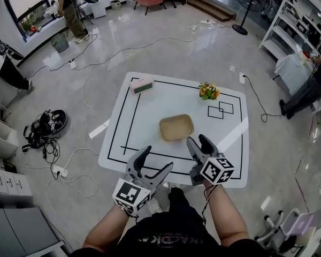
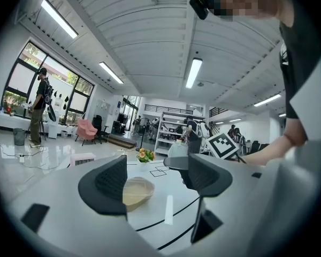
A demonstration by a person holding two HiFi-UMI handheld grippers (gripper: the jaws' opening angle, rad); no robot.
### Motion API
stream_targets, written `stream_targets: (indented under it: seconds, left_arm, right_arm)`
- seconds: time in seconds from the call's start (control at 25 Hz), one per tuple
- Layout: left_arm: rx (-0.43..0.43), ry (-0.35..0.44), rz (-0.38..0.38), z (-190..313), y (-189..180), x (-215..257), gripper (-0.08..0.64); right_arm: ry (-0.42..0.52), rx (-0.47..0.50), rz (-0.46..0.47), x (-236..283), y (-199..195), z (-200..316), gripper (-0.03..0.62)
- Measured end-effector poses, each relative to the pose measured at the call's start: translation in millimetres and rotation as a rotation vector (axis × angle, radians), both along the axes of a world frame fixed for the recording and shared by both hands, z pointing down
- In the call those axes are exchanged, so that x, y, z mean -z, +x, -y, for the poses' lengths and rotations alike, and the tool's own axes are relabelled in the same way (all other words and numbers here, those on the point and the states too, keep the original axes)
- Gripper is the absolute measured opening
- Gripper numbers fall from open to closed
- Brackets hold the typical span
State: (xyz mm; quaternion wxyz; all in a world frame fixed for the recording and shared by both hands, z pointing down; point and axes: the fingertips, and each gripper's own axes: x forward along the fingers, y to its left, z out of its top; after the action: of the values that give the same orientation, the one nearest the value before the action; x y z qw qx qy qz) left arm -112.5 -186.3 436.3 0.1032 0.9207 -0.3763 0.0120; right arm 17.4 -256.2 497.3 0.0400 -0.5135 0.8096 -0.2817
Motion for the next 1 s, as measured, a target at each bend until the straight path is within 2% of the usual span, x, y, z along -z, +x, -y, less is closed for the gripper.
stream_targets:
  seconds: [0.44, 0.68, 1.0]
  left_arm:
    - [-0.007, -0.093, 0.027, 38.5, 31.9, -38.7, 0.347]
    - [-0.014, -0.135, 0.038, 46.3, 39.4, -56.3, 0.347]
    - [-0.017, -0.166, 0.039, 47.1, 44.9, -65.8, 0.347]
  right_arm:
    - [-0.232, -0.007, 0.098, -91.8, 17.8, 34.2, 0.258]
    - [-0.318, -0.014, 0.158, -121.8, 16.7, 37.4, 0.258]
    - [-0.418, -0.036, 0.284, -142.7, 7.3, 42.0, 0.258]
